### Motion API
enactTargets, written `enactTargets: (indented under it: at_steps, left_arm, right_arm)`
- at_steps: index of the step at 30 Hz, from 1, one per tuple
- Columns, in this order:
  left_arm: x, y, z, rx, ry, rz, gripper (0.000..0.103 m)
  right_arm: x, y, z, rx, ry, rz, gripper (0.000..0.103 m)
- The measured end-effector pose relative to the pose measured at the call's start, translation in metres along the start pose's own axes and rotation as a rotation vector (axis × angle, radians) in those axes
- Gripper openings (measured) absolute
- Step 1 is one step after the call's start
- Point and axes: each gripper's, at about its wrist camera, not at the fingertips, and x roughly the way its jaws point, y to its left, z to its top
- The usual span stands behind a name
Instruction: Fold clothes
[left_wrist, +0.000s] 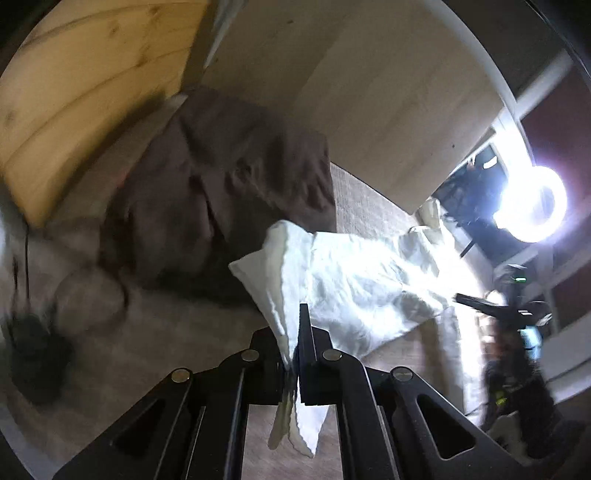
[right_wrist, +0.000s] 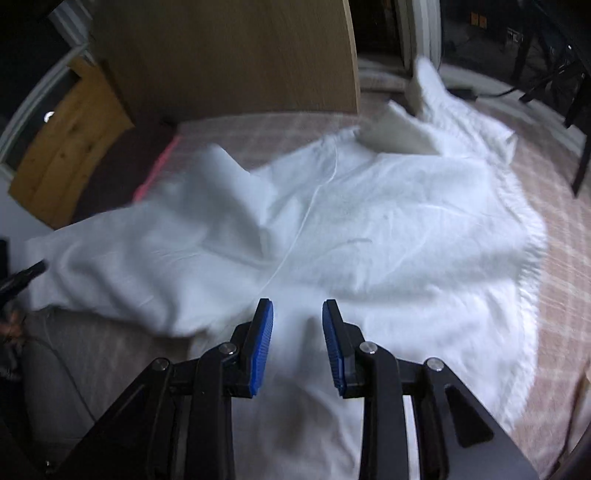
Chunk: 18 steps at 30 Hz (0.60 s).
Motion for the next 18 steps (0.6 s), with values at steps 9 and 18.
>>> enactTargets:
  at_steps: [9, 18]
  left_arm:
    - [0.054, 0.021, 0.02, 0.082, 0.127, 0.142, 0.01]
    - [0.005, 0.003, -0.021, 0.135, 0.124, 0.079, 0.029]
  right_arm:
    - [-0.076, 0.001, -0.093, 0.086, -0.009, -0.039, 0.028]
    - [-0.133, -0.02, -0.201, 0.198, 0.013, -0.177, 0.029]
